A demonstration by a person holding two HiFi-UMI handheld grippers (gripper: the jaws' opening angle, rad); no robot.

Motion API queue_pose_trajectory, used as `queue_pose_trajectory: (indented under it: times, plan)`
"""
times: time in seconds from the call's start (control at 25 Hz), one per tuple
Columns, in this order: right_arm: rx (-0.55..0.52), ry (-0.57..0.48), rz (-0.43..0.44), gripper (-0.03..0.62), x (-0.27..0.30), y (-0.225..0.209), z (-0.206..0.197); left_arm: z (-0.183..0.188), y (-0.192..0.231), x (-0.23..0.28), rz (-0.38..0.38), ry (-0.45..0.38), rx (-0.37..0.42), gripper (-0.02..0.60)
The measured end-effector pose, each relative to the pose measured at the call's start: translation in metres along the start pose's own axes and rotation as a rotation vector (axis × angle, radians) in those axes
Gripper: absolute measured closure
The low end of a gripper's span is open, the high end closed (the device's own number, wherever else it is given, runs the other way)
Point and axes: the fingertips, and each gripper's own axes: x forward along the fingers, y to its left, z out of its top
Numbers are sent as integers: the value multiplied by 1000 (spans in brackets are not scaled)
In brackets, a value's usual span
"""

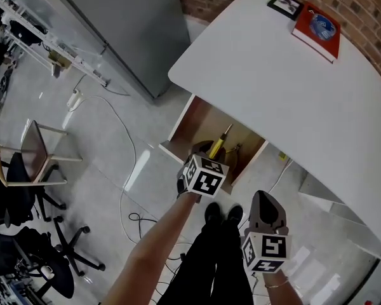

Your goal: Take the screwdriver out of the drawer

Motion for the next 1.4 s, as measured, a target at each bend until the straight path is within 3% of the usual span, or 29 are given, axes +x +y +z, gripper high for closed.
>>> queue_pose_trajectory:
  times: [0.72, 1.4]
  plan:
    - [18, 31, -24, 592, 13, -16, -12, -7, 9, 84, 1, 160, -41, 448]
    - [37, 63, -12, 592, 22, -17, -23, -34, 9, 121, 35, 282, 32, 463]
